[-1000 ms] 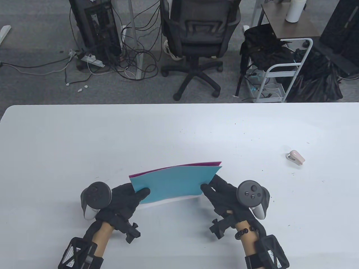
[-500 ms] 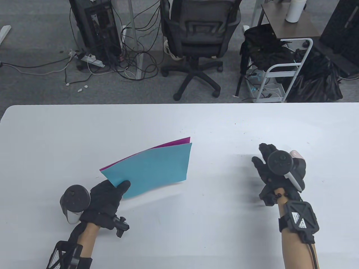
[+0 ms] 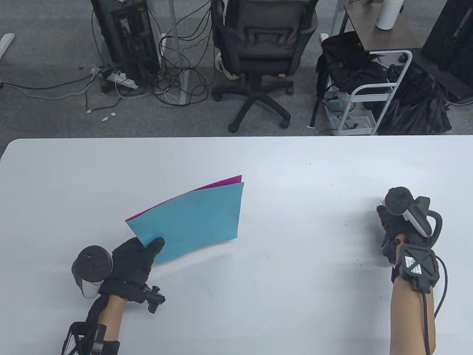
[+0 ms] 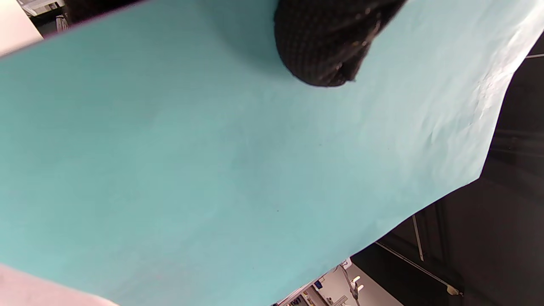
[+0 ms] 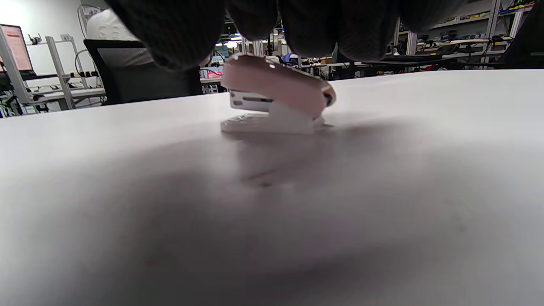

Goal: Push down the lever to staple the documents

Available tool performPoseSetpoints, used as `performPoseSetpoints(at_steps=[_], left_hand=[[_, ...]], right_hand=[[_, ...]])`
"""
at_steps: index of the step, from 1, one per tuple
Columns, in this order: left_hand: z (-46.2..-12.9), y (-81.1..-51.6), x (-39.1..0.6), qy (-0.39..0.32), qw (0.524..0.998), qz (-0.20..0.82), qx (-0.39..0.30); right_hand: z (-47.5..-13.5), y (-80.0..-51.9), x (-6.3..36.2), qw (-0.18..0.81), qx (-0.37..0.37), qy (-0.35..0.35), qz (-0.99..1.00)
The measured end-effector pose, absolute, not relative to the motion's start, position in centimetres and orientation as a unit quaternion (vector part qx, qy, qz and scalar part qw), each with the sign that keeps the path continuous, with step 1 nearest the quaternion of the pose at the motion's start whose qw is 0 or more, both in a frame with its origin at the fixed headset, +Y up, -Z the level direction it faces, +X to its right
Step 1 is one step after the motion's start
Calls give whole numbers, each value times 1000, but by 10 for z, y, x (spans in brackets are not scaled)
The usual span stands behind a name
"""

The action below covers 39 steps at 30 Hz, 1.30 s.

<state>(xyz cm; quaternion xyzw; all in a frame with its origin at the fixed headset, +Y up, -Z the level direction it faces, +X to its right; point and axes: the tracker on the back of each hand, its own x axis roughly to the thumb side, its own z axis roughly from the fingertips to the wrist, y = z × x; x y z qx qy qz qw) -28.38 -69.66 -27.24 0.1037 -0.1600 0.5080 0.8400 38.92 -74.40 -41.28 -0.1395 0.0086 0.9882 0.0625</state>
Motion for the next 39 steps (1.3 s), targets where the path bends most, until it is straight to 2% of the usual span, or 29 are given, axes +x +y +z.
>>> performPoseSetpoints(at_steps=[7, 25, 31, 39], left_hand=[[-272, -696, -286, -153, 843, 505, 107], [-274, -698, -289, -148, 843, 506, 103], [-274, -697, -291, -144, 843, 507, 104], [-276, -699, -294, -144, 842, 511, 97]], right_hand=[[-425, -756, 387, 43, -146, 21, 988], [-435, -749, 369, -51, -149, 11, 987], [-427, -727, 340, -35, -112, -18, 993], [-397, -698, 273, -14, -20, -57, 998]])
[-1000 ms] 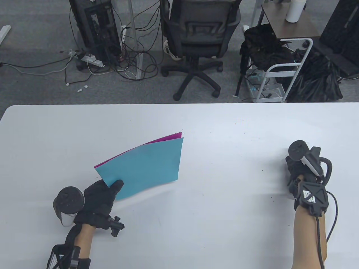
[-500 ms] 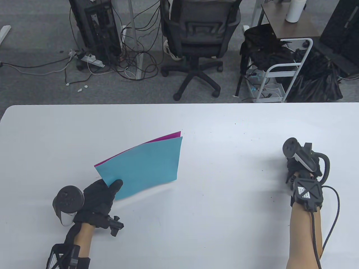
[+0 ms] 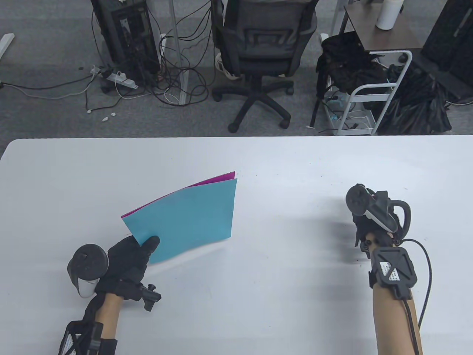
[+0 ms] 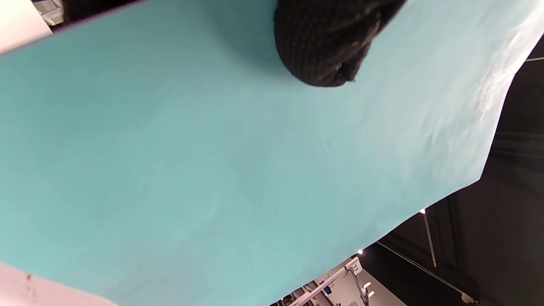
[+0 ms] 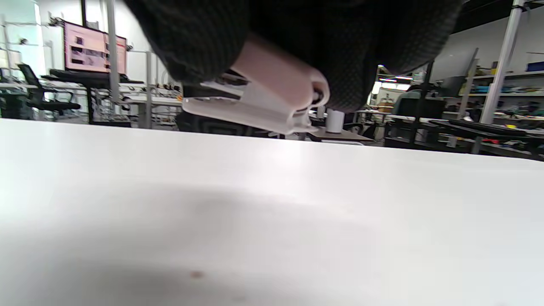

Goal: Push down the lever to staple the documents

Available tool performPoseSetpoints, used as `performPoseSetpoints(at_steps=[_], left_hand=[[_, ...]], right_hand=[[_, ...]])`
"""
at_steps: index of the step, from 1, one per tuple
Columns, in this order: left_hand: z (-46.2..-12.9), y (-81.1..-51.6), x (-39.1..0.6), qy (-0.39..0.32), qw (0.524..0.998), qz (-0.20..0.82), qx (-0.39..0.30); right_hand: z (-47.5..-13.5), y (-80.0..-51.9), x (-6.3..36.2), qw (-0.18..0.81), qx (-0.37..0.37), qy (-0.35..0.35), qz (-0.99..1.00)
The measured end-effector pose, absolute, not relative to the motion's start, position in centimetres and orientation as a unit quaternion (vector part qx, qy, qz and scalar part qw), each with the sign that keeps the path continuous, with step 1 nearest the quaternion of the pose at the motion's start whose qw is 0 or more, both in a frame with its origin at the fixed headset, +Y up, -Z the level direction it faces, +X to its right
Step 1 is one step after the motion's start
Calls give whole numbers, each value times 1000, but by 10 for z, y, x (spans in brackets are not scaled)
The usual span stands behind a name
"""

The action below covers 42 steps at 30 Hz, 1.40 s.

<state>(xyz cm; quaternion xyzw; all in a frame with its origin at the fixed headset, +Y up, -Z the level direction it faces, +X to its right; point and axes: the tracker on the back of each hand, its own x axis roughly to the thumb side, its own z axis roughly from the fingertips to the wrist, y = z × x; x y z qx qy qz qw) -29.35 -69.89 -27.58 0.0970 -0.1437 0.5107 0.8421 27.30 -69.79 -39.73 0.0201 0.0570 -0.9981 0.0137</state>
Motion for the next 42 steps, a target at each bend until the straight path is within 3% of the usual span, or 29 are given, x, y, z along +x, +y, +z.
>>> performPoseSetpoints(at_steps=[10, 19, 29, 42], left_hand=[[-278, -701, -293, -144, 837, 522, 77], [-276, -702, -290, -152, 832, 529, 71], [-275, -703, -284, -162, 833, 525, 61], [-274, -706, -281, -148, 837, 524, 49]], right_hand=[[-345, -680, 175, 5, -80, 68, -994], [-326, -699, 101, -26, -140, 57, -988], [-339, -733, 92, -7, -154, 23, -988], [-345, -741, 82, -2, -162, 14, -987]])
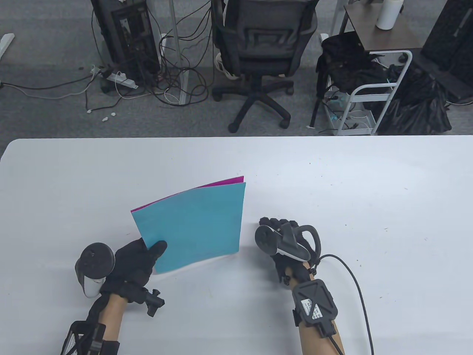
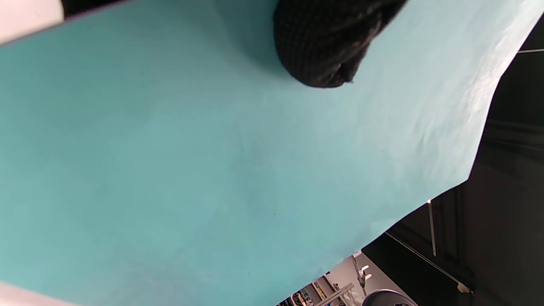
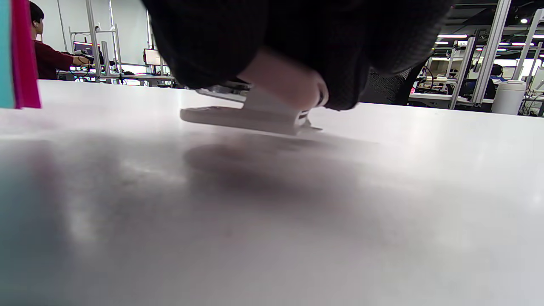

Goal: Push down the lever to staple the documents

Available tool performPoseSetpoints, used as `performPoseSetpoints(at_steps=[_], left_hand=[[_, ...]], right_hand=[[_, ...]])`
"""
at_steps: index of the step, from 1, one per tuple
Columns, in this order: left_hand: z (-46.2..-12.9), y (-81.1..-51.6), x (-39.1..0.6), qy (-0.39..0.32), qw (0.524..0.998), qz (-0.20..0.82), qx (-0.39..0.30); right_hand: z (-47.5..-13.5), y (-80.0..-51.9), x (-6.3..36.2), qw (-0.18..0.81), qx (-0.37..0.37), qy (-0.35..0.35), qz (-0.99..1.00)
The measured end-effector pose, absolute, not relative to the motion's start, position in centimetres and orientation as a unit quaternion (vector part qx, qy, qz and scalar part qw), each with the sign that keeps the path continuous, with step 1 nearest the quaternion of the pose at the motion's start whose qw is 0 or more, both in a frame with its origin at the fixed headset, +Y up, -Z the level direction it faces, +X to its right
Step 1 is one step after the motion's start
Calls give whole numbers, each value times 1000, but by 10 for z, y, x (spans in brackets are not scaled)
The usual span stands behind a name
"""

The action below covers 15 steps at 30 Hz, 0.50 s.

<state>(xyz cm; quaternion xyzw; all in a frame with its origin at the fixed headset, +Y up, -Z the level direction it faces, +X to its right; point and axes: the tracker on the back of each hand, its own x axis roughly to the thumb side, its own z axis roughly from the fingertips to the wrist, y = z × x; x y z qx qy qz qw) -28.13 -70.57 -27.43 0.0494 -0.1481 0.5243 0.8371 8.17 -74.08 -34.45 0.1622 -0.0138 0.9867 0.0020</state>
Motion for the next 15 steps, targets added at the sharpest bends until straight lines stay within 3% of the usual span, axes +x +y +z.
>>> performPoseSetpoints(at_steps=[15], left_hand=[[-291, -687, -290, -112, 827, 550, -31]], right_hand=[[-347, -745, 84, 18, 158, 0, 987]])
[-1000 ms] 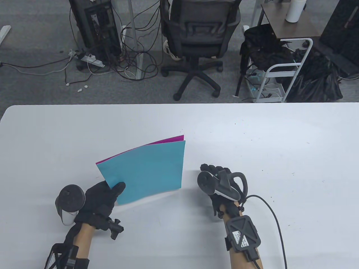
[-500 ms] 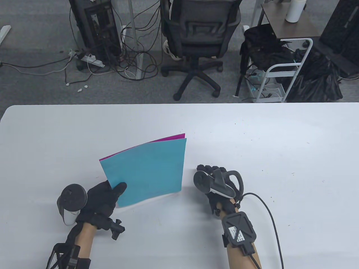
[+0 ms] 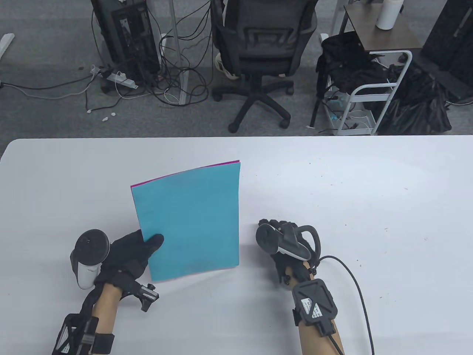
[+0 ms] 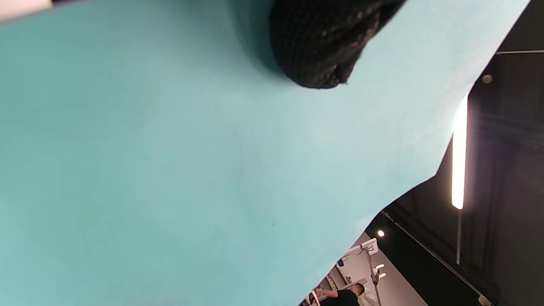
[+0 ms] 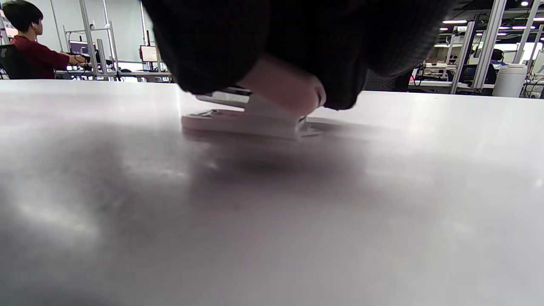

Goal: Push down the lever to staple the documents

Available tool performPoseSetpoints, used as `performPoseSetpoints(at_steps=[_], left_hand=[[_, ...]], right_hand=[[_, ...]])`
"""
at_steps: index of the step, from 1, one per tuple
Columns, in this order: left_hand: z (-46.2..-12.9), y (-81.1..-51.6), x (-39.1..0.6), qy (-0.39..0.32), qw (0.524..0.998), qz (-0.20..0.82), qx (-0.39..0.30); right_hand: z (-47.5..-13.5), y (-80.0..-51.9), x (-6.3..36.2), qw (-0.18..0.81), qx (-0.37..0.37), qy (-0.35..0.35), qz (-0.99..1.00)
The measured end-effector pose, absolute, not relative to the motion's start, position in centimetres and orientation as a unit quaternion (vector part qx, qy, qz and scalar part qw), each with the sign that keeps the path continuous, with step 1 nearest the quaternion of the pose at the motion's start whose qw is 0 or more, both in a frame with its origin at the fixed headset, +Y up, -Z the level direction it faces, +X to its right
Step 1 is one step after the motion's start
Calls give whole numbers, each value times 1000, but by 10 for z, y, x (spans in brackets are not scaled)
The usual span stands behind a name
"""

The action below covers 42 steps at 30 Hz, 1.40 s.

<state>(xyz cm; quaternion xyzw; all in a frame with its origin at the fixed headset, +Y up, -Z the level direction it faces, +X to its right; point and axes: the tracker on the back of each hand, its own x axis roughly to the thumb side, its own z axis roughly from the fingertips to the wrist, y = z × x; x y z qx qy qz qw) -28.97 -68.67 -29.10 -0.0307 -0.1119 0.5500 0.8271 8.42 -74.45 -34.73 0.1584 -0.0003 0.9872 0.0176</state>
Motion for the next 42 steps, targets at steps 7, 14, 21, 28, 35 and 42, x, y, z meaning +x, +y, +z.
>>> performPoseSetpoints(at_steps=[7, 14, 21, 28, 35, 42], left_hand=[[-313, -679, -301, -76, 825, 536, -164], [-333, -693, -307, -28, 813, 498, -300], [-340, -712, -298, 0, 803, 465, -372], [-340, -720, -284, 1, 792, 436, -427], [-340, -730, -275, -4, 781, 424, -459], [-340, -734, -268, -5, 780, 411, -472]], right_hand=[[-348, -745, 87, 34, 155, 2, 987], [-349, -746, 87, 39, 154, 3, 987], [-349, -746, 88, 40, 154, 3, 987], [-349, -746, 88, 42, 153, 5, 987], [-349, -746, 89, 43, 153, 7, 987], [-349, -746, 89, 42, 153, 8, 987]])
